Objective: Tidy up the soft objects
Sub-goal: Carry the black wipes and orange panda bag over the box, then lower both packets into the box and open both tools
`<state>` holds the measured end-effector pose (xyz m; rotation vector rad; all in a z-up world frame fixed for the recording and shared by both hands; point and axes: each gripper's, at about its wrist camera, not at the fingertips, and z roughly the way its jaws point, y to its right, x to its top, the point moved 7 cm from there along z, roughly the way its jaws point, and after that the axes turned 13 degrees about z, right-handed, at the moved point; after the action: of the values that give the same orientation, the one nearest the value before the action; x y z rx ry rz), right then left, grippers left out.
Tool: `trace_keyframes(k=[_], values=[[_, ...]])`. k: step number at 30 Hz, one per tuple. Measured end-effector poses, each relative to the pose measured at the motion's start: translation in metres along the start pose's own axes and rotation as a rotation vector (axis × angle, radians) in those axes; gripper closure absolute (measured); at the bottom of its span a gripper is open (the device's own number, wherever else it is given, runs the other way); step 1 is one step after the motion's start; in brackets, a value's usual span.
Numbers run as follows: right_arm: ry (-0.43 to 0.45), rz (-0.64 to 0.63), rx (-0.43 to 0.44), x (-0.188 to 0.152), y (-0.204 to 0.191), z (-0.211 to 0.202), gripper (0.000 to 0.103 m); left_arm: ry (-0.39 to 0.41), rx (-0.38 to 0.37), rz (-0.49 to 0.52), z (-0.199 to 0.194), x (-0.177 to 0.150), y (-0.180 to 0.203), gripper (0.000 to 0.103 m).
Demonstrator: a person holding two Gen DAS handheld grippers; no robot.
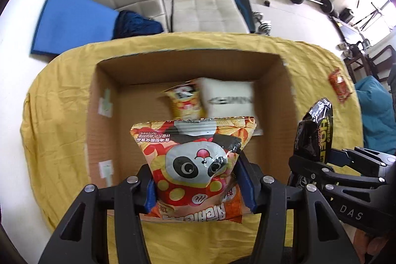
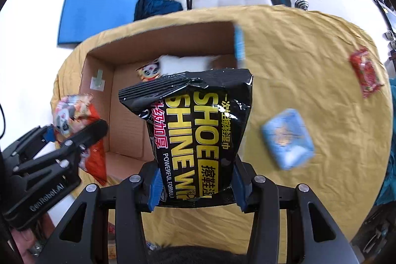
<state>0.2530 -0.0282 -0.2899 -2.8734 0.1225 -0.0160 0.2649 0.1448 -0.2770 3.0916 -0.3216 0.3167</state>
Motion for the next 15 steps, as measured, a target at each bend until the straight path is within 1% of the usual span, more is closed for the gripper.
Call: trace_keyframes(k=[3,5,7,9,12,15], values=[[-0.023,-0.011,-0.023,-0.008,-0.033,0.029,0.054,-0.042,0.01,-0.012,0.025,-0.003,-0.025,0.053],[-0.038,-0.023,-0.062,-0.011,-0.047,0.055,0.054,-0.071,0.007,-0.021,0.043,-0.004,-0.041,0.053],[-0.053,-0.024,-0.103,-0.01,-0.049,0.083,0.054,-0.103,0.003,-0.026,0.065,-0.004,-0.054,0.053],[-0.089,-0.022,-0.143,-0.012,-0.048,0.111,0.054,-0.133,-0.005,-0.03,0.084,-0.005,-0.065,0.053],[-0.131,-0.027,-0.197,-0.018,-0.048,0.141,0.054,-0.178,-0.005,-0.017,0.112,-0.005,-0.072,0.053],[-0.165,-0.028,-0.221,-0.024,-0.047,0.163,0.054,-0.219,0.006,0.002,0.139,-0.002,-0.079,0.053]])
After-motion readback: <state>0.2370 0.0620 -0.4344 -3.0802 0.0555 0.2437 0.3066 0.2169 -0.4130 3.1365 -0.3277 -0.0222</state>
